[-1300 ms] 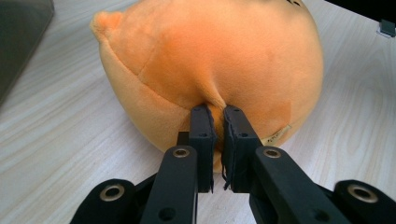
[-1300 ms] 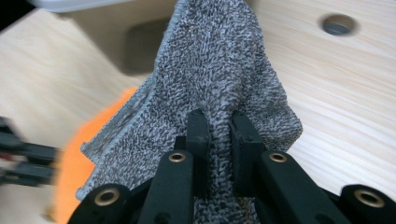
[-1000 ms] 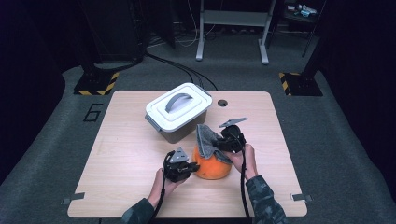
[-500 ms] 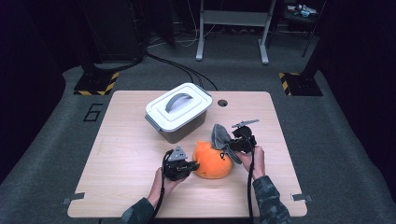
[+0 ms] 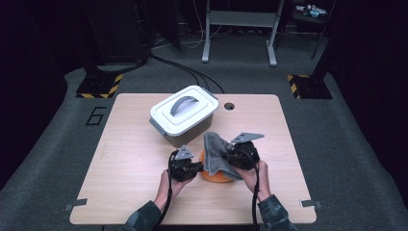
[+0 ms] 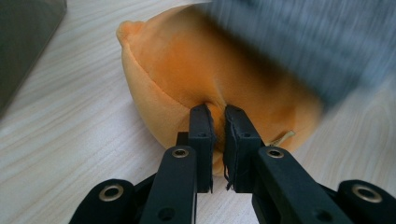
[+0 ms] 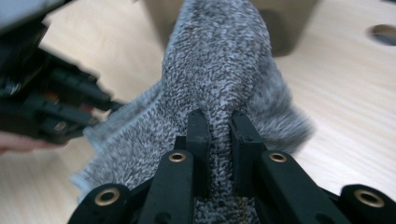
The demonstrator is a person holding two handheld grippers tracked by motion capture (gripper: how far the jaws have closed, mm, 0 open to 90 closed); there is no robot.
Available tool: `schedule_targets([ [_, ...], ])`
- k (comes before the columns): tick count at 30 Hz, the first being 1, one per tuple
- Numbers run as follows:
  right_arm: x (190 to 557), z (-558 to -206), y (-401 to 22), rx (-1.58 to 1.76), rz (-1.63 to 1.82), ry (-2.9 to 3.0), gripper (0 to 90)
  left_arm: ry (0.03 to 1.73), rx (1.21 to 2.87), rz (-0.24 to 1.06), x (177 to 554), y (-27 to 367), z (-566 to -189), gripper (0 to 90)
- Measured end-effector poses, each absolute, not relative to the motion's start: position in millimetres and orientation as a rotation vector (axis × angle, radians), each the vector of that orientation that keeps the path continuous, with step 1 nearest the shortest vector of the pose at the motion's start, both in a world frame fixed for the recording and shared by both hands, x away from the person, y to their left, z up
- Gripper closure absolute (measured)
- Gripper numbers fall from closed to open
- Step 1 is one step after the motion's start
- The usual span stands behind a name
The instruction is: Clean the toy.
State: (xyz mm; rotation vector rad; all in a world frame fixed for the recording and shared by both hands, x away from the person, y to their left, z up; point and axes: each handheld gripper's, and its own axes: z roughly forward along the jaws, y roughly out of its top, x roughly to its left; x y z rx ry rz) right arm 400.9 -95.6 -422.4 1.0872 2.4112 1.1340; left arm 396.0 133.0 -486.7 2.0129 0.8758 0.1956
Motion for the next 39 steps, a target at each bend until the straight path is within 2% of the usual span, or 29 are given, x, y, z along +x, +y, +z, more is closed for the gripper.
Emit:
schedule_targets([
  [3,399,-431,-93,1.07,1.107,2.399,80.5,0.876,2.002,0.186,397,136,-487,82.0],
  [18,397,-446,-155,1.237,0.983,2.271,80.4,0.883,1.993,0.174,398,134,-486,82.1],
  [25,373,-421,-127,1.117,1.133,2.256,80.3,0.901,1.982,0.156,399,136,-487,82.0],
  [30,374,-433,-101,1.06,1.1,2.344,80.4,0.902,1.977,0.155,400,137,-487,81.9],
  [39,389,-443,-114,1.133,1.143,2.341,80.5,0.874,1.977,0.17,398,142,-485,76.4],
])
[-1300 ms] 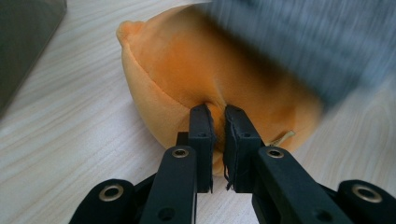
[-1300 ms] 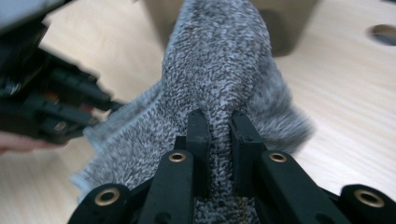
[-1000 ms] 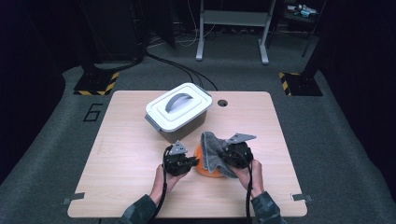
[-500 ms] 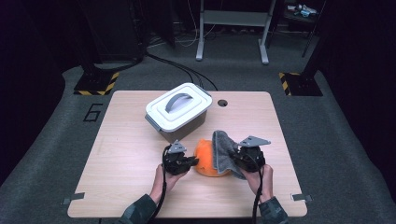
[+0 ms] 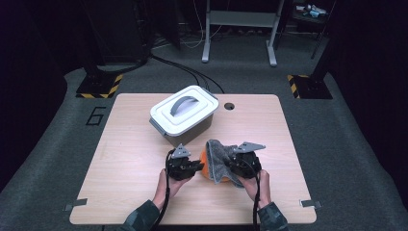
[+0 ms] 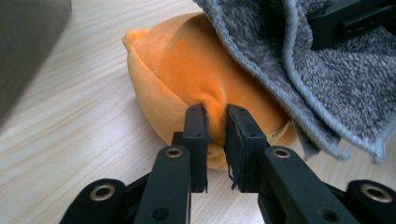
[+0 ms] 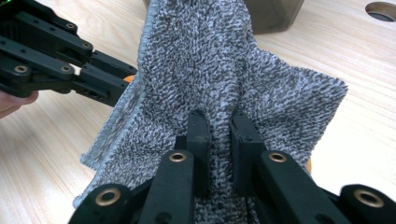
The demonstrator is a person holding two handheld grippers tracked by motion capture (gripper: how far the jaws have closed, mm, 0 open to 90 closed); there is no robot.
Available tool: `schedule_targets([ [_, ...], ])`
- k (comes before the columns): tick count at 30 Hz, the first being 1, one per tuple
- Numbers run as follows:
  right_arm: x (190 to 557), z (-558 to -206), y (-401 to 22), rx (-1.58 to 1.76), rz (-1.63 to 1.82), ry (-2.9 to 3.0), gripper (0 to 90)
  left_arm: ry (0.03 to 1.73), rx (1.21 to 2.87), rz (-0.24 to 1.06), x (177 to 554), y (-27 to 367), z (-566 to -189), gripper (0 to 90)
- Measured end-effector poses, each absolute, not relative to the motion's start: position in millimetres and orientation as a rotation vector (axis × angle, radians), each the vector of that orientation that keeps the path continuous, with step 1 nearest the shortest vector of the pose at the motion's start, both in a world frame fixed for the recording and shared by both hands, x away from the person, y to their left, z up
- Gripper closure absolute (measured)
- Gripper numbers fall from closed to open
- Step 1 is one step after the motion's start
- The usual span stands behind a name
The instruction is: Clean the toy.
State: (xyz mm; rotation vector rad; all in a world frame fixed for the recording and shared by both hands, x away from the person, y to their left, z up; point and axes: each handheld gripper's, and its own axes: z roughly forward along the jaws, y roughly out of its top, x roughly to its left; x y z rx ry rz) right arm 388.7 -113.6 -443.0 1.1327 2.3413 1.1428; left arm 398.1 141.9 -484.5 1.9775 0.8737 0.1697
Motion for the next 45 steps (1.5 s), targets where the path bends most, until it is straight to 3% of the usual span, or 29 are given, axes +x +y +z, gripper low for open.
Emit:
schedule_targets([
  [7,396,-441,-119,1.171,1.191,2.342,80.5,0.842,2.018,0.185,395,141,-487,55.0],
  [11,401,-440,-122,1.203,1.217,2.342,80.4,0.787,2.026,0.273,389,135,-482,53.9],
  [18,406,-437,-127,1.22,1.241,2.324,80.3,0.718,2.012,0.294,383,133,-475,53.2],
  [27,409,-437,-125,1.226,1.251,2.302,80.2,0.602,2.067,0.342,382,117,-467,59.3],
  [35,407,-437,-133,1.241,1.275,2.245,80.3,0.586,2.09,0.325,391,108,-469,88.9],
  [45,394,-426,-151,1.26,1.29,2.137,80.3,0.642,2.036,0.28,395,110,-462,89.8],
])
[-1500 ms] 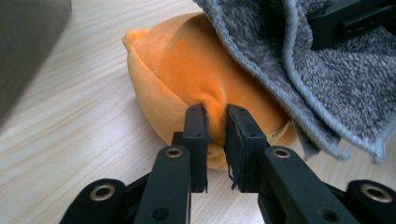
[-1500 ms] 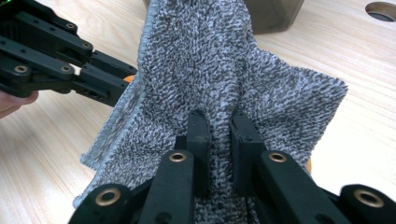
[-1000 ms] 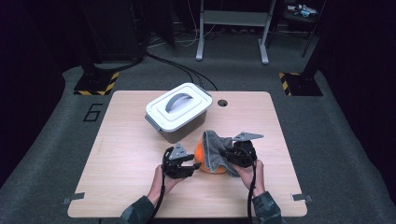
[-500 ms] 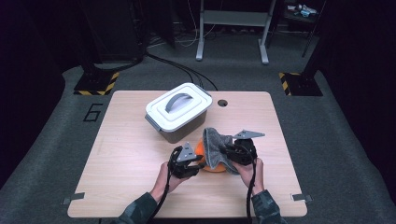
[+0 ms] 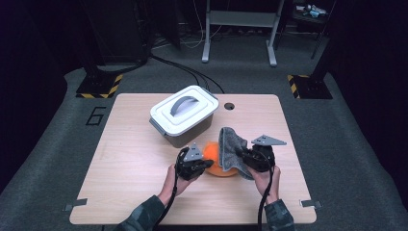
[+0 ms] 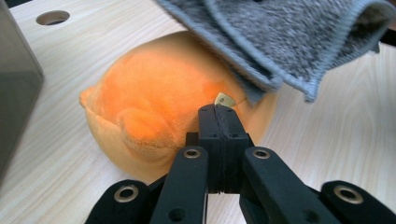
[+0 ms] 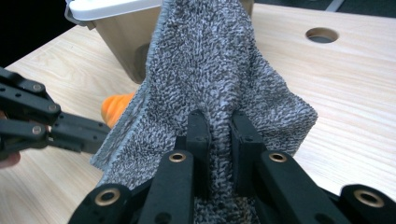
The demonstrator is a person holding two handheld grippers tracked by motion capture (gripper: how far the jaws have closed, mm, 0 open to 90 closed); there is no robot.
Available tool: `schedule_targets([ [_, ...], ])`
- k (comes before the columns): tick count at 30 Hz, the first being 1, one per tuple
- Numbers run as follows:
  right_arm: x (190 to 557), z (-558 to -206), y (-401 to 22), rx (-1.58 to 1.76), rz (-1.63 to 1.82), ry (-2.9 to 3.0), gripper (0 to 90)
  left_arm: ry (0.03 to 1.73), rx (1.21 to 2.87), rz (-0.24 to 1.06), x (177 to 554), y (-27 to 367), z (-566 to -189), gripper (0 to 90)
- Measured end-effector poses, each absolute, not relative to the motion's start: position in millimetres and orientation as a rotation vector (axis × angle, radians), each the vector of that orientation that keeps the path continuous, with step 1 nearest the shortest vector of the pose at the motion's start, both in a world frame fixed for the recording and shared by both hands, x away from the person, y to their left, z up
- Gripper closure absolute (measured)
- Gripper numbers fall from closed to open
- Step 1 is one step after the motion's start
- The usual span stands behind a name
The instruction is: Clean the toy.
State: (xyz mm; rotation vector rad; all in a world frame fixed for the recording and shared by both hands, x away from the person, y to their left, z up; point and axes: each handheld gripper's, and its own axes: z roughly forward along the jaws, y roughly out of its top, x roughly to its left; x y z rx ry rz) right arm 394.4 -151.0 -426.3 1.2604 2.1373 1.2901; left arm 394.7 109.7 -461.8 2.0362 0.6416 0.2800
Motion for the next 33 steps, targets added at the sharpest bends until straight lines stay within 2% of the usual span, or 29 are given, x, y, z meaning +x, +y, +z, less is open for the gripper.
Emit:
schedule_targets([
  [6,383,-420,-149,1.232,1.281,2.128,80.3,0.664,2.025,0.284,395,107,-450,89.8],
  [13,368,-410,-129,1.152,1.263,2.175,80.3,0.677,2.006,0.274,397,104,-441,89.9],
  [18,376,-424,-121,1.169,1.209,2.216,80.4,0.685,2.009,0.287,400,105,-441,89.9],
  [26,386,-435,-139,1.226,1.155,2.165,80.4,0.699,2.015,0.288,404,110,-446,89.9],
  [33,406,-458,-165,1.365,1.126,2.12,80.4,0.708,2.013,0.277,407,111,-449,89.9],
])
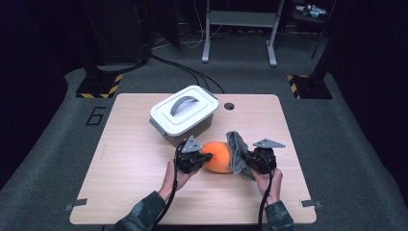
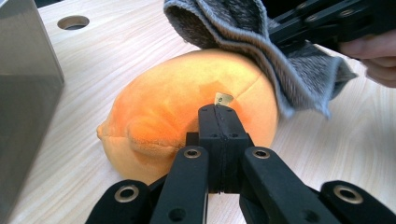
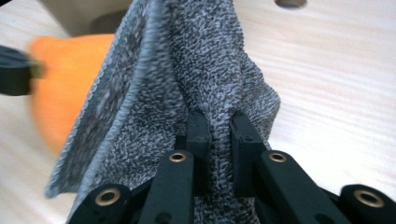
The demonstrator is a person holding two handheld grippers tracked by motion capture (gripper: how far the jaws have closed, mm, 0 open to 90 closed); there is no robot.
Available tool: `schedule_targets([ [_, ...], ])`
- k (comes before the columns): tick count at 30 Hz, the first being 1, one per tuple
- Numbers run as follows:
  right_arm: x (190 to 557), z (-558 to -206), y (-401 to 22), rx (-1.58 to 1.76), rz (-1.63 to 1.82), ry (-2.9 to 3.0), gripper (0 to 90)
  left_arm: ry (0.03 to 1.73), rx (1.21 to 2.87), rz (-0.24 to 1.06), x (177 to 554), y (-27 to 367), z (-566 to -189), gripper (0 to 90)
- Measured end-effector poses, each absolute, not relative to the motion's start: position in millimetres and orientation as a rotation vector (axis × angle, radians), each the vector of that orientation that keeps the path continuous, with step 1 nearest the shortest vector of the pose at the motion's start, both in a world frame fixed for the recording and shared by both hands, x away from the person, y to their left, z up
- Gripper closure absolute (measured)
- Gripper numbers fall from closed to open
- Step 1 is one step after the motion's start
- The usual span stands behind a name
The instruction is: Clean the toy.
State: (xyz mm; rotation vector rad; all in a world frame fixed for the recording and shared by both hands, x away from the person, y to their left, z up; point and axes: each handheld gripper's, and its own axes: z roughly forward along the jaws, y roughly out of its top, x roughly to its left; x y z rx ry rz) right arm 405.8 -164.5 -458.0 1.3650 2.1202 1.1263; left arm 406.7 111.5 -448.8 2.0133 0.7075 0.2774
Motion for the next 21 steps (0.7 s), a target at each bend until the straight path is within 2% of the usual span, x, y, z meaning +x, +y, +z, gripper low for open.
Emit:
schedule_targets([
  [7,420,-486,-175,1.484,1.083,2.134,80.3,0.727,2.007,0.268,408,113,-450,89.8],
  [12,398,-452,-178,1.393,1.149,2.073,80.4,0.724,2.002,0.262,410,113,-450,89.8],
  [16,382,-427,-159,1.281,1.201,2.083,80.3,0.716,2.004,0.261,410,110,-449,89.8],
  [21,382,-426,-128,1.167,1.179,2.169,80.3,0.717,2.006,0.271,410,109,-449,89.7],
])
